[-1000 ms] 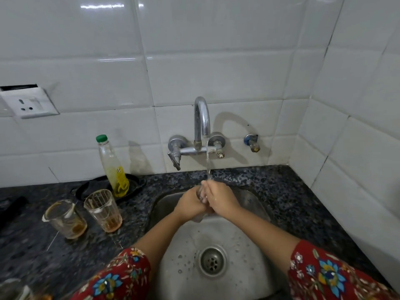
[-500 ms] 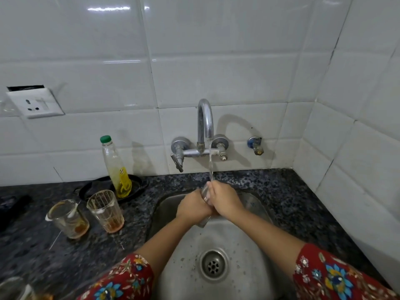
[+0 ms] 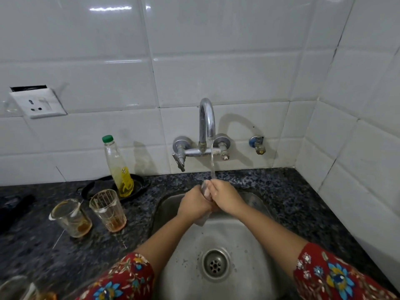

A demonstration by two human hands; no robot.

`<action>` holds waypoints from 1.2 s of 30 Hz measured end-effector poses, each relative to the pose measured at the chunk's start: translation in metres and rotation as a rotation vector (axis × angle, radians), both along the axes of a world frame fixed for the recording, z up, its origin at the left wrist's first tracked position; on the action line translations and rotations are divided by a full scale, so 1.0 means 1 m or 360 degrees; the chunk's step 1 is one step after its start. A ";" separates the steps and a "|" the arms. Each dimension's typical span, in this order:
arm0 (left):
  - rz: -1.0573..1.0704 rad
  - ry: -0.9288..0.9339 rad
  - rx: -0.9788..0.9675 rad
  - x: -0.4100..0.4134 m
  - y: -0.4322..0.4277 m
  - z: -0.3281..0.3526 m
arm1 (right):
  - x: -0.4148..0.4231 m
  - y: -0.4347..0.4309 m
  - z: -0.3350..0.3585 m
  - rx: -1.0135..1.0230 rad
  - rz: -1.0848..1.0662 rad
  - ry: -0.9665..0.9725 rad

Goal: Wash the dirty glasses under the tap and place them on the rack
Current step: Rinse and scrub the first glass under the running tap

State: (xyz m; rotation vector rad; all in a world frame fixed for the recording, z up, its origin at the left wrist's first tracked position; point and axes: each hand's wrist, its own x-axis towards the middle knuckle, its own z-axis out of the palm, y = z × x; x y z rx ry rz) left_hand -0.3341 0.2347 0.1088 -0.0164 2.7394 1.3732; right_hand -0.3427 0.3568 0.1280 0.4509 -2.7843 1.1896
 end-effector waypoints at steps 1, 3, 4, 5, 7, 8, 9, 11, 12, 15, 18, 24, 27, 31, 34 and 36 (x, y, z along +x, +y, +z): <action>-0.0039 0.0061 0.0006 -0.001 -0.002 0.001 | 0.001 0.002 0.000 -0.0116 0.0019 0.0006; -0.0315 -0.0024 0.0285 -0.004 -0.012 0.008 | 0.007 0.010 -0.001 -0.0448 0.0057 0.0020; -0.0500 -0.0173 0.0521 -0.004 -0.019 0.013 | 0.010 0.014 -0.003 -0.0603 0.0084 0.0046; -0.0648 -0.0338 0.0741 -0.002 -0.026 0.016 | 0.013 0.017 -0.003 -0.0699 0.0111 0.0088; -0.0789 -0.0544 0.0956 0.001 -0.035 0.014 | 0.016 0.019 -0.001 -0.0694 0.0154 0.0114; -0.0754 -0.0540 0.0923 0.003 -0.034 0.010 | 0.015 0.019 0.000 -0.0648 0.0168 0.0072; -0.0663 -0.0471 0.0827 0.005 -0.030 0.006 | 0.012 0.019 0.002 -0.0595 0.0178 -0.0004; -0.0373 -0.0197 0.0425 0.011 -0.019 0.004 | 0.004 0.017 0.007 -0.0509 0.0174 -0.0205; -0.0244 0.0005 0.0160 0.014 -0.016 0.004 | 0.001 0.016 0.009 -0.0509 0.0167 -0.0298; -0.0212 0.0238 0.0043 0.012 -0.021 0.004 | 0.002 0.014 0.012 -0.0616 0.0222 -0.0327; -0.0552 -0.0279 0.0848 0.009 -0.039 0.008 | 0.008 0.018 0.007 -0.0632 0.0301 -0.0072; -0.0325 -0.0172 0.0637 0.016 -0.028 0.002 | -0.001 0.018 0.004 -0.0615 0.0262 -0.0279; -0.0072 0.0312 -0.0073 0.015 -0.020 -0.007 | -0.005 0.015 0.005 -0.0595 0.0150 -0.0389; -0.0514 -0.0376 0.0857 0.011 -0.034 0.010 | 0.006 0.021 0.009 -0.0899 0.0360 -0.0270; -0.0635 -0.0518 0.1025 0.012 -0.032 0.007 | 0.006 0.020 0.013 -0.0656 0.0370 -0.0187; -0.0391 -0.0193 0.0487 0.016 -0.022 0.002 | 0.003 0.014 0.021 -0.0387 0.0312 -0.0223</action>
